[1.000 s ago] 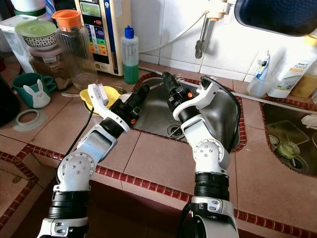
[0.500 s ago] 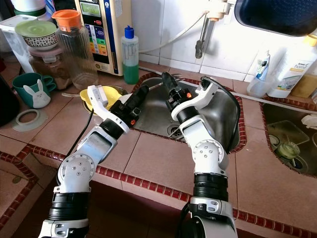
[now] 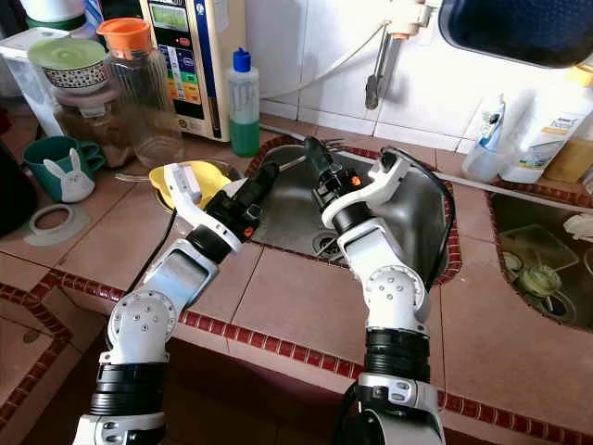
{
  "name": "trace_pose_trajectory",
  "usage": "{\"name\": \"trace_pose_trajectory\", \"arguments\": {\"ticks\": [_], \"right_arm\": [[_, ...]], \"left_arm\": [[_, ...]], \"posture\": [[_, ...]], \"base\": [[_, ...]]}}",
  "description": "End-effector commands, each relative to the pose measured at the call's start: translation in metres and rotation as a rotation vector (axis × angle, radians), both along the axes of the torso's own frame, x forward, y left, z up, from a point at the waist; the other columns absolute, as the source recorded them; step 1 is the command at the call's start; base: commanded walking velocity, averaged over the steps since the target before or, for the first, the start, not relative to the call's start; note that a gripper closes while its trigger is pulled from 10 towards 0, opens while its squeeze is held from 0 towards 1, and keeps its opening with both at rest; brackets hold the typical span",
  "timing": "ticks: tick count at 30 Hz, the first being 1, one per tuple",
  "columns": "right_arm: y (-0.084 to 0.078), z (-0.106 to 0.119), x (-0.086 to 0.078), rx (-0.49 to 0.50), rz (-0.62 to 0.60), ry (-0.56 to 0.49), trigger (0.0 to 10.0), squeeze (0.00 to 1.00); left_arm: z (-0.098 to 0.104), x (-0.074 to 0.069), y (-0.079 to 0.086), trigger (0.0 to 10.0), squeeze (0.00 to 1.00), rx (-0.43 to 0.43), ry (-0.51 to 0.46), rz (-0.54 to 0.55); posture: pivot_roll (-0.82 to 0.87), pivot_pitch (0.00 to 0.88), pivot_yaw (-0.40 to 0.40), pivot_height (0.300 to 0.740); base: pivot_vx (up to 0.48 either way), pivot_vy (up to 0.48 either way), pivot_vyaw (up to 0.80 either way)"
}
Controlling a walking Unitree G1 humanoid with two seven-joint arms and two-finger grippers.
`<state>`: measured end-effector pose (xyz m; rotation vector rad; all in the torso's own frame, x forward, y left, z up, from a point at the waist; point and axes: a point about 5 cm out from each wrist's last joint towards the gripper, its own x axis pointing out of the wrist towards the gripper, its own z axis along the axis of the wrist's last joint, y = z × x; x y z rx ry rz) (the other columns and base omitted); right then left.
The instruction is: Kitchen organization
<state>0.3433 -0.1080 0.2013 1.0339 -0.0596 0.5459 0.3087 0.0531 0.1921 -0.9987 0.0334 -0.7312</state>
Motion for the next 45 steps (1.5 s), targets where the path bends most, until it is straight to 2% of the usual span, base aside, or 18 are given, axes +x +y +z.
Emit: {"name": "trace_pose_trajectory", "arguments": {"ticks": [1,3,4,22,27,29,31,33,34,38,41,42,45], "right_arm": [[0.006,0.004,-0.001,-0.052,0.025,-0.015,0.0,0.0],[0.005,0.004,-0.001,-0.054,0.018,-0.014,0.0,0.0],[0.004,0.005,0.0,-0.055,0.008,-0.011,0.0,0.0],[-0.001,0.004,0.002,-0.062,-0.022,0.0,0.0,0.0],[-0.005,0.003,0.004,-0.094,-0.064,0.007,0.0,0.0],[-0.007,0.002,0.005,-0.118,-0.085,0.008,0.0,0.0],[-0.014,-0.001,0.01,-0.209,-0.17,0.008,0.0,0.0],[-0.016,-0.002,0.011,-0.232,-0.191,0.006,0.0,0.0],[-0.02,-0.003,0.014,-0.275,-0.233,0.007,0.0,0.0],[-0.022,-0.003,0.015,-0.324,-0.258,-0.003,0.0,0.0],[-0.028,-0.006,0.017,-0.44,-0.314,-0.022,0.0,0.0],[-0.028,-0.006,0.017,-0.44,-0.314,-0.022,0.0,0.0],[-0.035,-0.013,0.02,-0.536,-0.369,-0.023,0.0,0.0]], "left_arm": [[-0.003,-0.006,-0.017,10.0,0.0,0.061,0.007,-0.08],[-0.005,-0.007,-0.018,10.0,0.0,0.066,0.017,-0.085],[-0.008,-0.008,-0.019,10.0,1.0,0.076,0.03,-0.095],[-0.019,-0.012,-0.023,10.0,1.0,0.151,0.049,-0.115],[-0.021,-0.014,-0.023,10.0,1.0,0.184,0.046,-0.126],[-0.023,-0.015,-0.024,10.0,1.0,0.197,0.05,-0.139],[-0.029,-0.021,-0.025,10.0,1.0,0.241,0.044,-0.171],[-0.031,-0.022,-0.024,10.0,1.0,0.253,0.043,-0.175],[-0.036,-0.025,-0.023,10.0,1.0,0.289,0.042,-0.18],[-0.039,-0.027,-0.022,10.0,1.0,0.321,0.03,-0.183],[-0.041,-0.026,-0.018,10.0,1.0,0.36,0.015,-0.15],[-0.041,-0.026,-0.018,10.0,1.0,0.36,0.015,-0.15],[-0.043,-0.026,-0.012,10.0,1.0,0.403,-0.008,-0.113]], "posture": [[0.12,0.0,-0.039,0.74],[0.12,0.0,-0.039,0.74],[0.12,0.0,-0.039,0.74],[0.11,0.0,-0.042,0.74],[0.12,0.0,-0.042,0.74],[0.12,0.0,-0.044,0.74],[0.12,0.0,-0.045,0.74],[0.12,0.0,-0.046,0.74],[0.13,0.0,-0.048,0.74],[0.13,0.0,-0.048,0.74],[0.13,0.0,-0.049,0.74],[0.13,0.0,-0.049,0.74],[0.14,0.0,-0.052,0.74]], "base": [[0.0,0.0,0.0],[0.0,0.0,0.0],[0.0,0.0,0.0],[0.0,0.0,0.0],[0.0,0.0,0.0],[0.0,0.0,0.0],[0.0,0.0,0.0],[0.0,0.0,0.0],[0.0,0.0,0.0],[0.0,0.0,0.0],[0.0,0.0,0.0],[0.0,0.0,0.0],[0.0,0.0,0.0]]}}
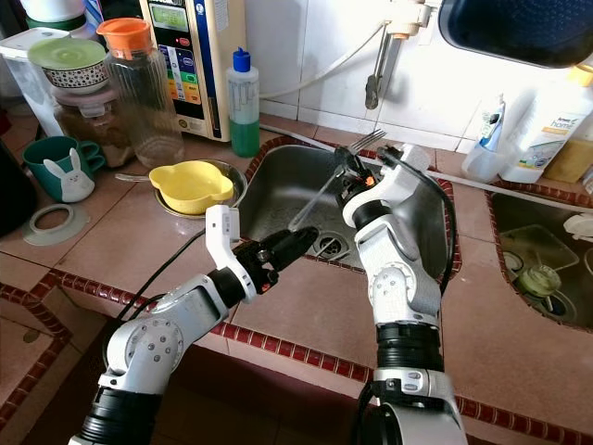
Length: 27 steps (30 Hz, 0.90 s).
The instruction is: Kitchen organization
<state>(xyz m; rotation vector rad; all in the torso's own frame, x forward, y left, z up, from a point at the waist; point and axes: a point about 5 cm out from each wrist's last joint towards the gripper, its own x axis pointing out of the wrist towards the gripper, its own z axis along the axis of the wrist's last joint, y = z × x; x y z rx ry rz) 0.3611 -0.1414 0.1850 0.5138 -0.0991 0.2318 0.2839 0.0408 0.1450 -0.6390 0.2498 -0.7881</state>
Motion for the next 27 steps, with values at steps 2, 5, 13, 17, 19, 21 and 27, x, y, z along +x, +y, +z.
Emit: {"name": "trace_pose_trajectory", "arguments": {"ticks": [2,5,13,17,19,21,27], "right_arm": [[-0.008,-0.003,0.006,-0.09,-0.054,0.001,0.0,0.0],[-0.013,-0.01,0.01,-0.204,-0.082,0.004,0.0,0.0],[-0.017,-0.045,0.017,-0.865,-0.054,0.041,0.0,0.0],[-0.023,-0.064,0.015,-1.06,-0.041,0.098,10.0,0.0],[-0.023,-0.07,0.014,-1.109,-0.019,0.102,10.0,0.0],[-0.022,-0.073,0.013,-1.135,-0.005,0.104,10.0,0.0],[-0.021,-0.086,0.009,-1.147,0.036,0.153,10.0,0.59]], "left_arm": [[0.003,-0.002,0.003,10.0,1.0,0.051,-0.063,0.005],[0.002,-0.003,0.005,10.0,1.0,0.082,-0.086,0.007],[0.0,-0.007,0.008,10.0,1.0,0.157,-0.143,0.033],[0.0,-0.006,0.014,10.0,1.0,0.199,-0.167,0.066],[-0.001,-0.006,0.016,10.0,1.0,0.215,-0.174,0.072],[-0.001,-0.006,0.017,10.0,1.0,0.222,-0.177,0.075],[-0.001,-0.005,0.018,10.0,1.0,0.247,-0.196,0.079]], "posture": [[0.15,0.0,-0.056,0.74],[0.16,0.0,-0.057,0.74],[0.19,0.0,-0.063,0.74],[0.2,0.0,-0.063,0.74],[0.21,0.0,-0.06,0.74],[0.21,0.0,-0.061,0.74],[0.21,0.0,-0.056,0.74]], "base": [[0.0,0.0,0.0],[0.0,0.0,0.0],[0.0,0.0,0.0],[0.0,0.0,0.0],[0.0,0.0,0.0],[0.0,0.0,0.0],[0.0,0.0,0.0]]}}
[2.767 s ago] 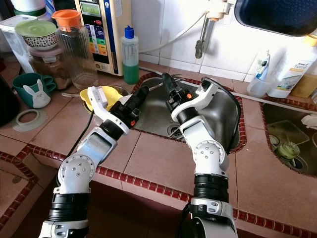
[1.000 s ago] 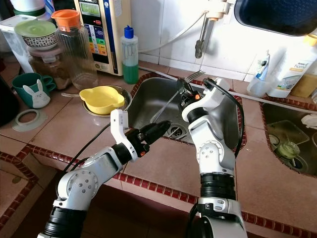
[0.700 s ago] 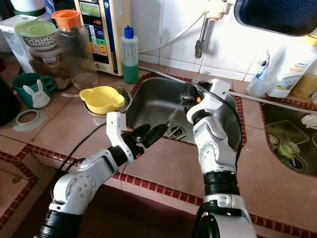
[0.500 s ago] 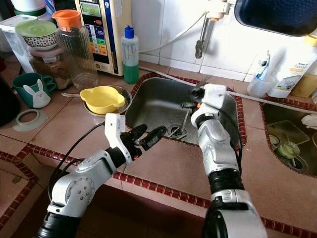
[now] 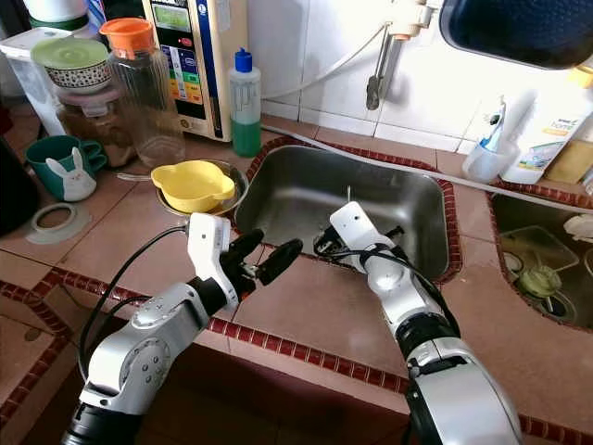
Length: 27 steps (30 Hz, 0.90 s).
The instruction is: Kitchen organization
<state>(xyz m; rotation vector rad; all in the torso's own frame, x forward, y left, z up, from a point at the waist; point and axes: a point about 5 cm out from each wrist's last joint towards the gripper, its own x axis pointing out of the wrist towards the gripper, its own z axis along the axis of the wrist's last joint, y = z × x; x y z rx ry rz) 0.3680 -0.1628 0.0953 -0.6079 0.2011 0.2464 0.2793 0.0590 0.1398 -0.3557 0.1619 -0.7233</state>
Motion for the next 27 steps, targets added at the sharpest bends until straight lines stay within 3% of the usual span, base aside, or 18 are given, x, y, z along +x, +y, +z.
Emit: {"name": "trace_pose_trajectory", "arguments": {"ticks": [1,2,20,27], "right_arm": [[0.001,0.003,0.002,0.003,0.006,-0.007,10.0,0.66],[0.003,0.002,0.002,0.019,0.014,-0.001,10.0,1.0],[0.015,-0.009,-0.003,0.098,0.075,0.082,10.0,1.0],[0.017,-0.008,-0.002,0.181,0.071,0.111,10.0,1.0]], "left_arm": [[0.004,0.0,0.0,10.0,1.0,0.014,-0.03,0.002],[0.004,0.0,0.0,10.0,1.0,0.015,-0.031,0.001],[0.002,0.0,-0.001,10.0,1.0,0.035,-0.035,-0.002],[0.002,0.0,-0.001,10.0,1.0,0.048,-0.046,0.007]], "posture": [[0.21,0.0,-0.055,0.74],[0.21,0.0,-0.054,0.74],[0.21,0.0,-0.056,0.74],[0.21,0.0,-0.058,0.74]], "base": [[0.0,0.0,0.0],[0.0,0.0,0.0],[0.0,0.0,0.0],[0.0,0.0,0.0]]}}
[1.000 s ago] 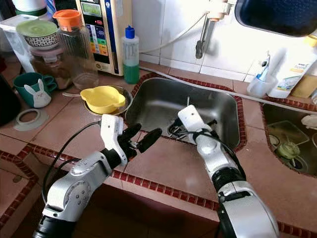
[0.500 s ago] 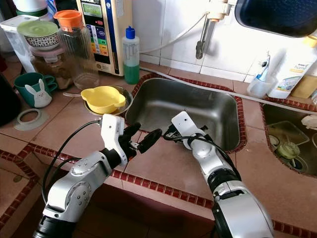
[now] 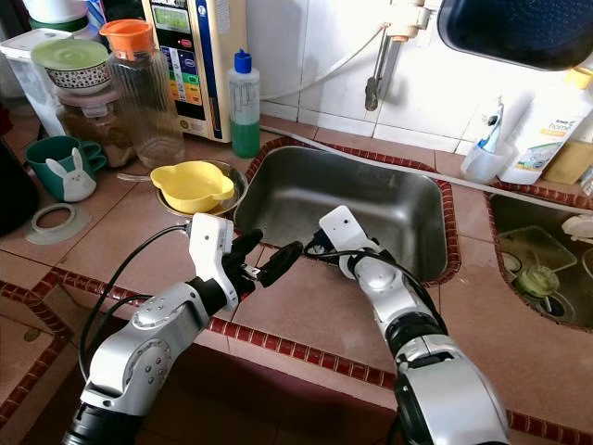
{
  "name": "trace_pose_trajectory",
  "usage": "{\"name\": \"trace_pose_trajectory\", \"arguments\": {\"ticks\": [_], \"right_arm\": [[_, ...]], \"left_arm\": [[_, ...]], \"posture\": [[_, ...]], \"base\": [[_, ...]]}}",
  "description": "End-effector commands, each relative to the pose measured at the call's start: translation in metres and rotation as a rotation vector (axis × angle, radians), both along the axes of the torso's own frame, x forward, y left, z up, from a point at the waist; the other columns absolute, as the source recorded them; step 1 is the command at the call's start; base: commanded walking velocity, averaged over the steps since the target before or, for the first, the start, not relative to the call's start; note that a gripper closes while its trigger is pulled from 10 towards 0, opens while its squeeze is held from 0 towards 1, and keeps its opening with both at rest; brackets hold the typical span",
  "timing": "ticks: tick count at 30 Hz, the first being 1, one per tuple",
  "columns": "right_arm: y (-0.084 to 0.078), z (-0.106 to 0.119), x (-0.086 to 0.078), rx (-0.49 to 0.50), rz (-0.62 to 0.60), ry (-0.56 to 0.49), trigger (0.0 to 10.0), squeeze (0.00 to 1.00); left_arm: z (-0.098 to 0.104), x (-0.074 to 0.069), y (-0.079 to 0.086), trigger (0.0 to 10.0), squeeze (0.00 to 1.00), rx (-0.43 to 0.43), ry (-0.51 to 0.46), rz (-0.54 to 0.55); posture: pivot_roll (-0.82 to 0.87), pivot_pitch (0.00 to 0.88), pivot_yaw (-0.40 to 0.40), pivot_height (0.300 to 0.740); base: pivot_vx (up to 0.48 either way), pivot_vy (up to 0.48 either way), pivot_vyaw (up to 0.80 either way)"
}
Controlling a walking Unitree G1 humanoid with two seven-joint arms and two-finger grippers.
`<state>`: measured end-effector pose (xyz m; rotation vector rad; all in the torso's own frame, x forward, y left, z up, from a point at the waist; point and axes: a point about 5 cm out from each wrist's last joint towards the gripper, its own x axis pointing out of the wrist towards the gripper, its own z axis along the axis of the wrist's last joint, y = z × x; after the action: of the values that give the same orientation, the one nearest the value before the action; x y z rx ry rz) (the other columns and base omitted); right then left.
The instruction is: Kitchen organization
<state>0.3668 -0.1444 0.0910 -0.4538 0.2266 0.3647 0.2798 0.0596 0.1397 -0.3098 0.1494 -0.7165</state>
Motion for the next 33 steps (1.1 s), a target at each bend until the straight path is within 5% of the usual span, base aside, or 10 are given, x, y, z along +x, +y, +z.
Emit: {"name": "trace_pose_trajectory", "arguments": {"ticks": [1,11,17,23,33], "right_arm": [[-0.001,-0.002,0.0,0.044,-0.016,0.032,10.0,1.0],[0.01,0.038,0.009,0.303,0.03,-0.124,10.0,1.0],[0.024,0.058,-0.003,0.416,0.15,-0.203,10.0,1.0],[0.035,0.078,-0.047,0.524,0.3,-0.214,10.0,1.0],[0.034,0.08,-0.085,0.574,0.308,-0.148,10.0,1.0]], "left_arm": [[0.002,0.0,-0.001,10.0,1.0,0.013,-0.025,0.01],[0.017,0.031,0.031,10.0,1.0,0.034,-0.118,0.317],[0.019,0.044,0.051,10.0,1.0,0.05,-0.138,0.475],[0.027,0.059,0.064,10.0,1.0,0.056,-0.194,0.603],[0.035,0.078,0.089,10.0,1.0,0.107,-0.222,0.775]], "posture": [[0.21,0.0,-0.058,0.74],[0.2,0.0,-0.055,0.74],[0.18,0.0,-0.045,0.74],[0.15,0.0,-0.035,0.74],[0.13,0.0,-0.022,0.74]], "base": [[0.0,0.0,0.0],[0.0,0.0,0.0],[0.0,0.0,0.0],[0.0,0.0,0.0],[0.0,0.0,0.0]]}}
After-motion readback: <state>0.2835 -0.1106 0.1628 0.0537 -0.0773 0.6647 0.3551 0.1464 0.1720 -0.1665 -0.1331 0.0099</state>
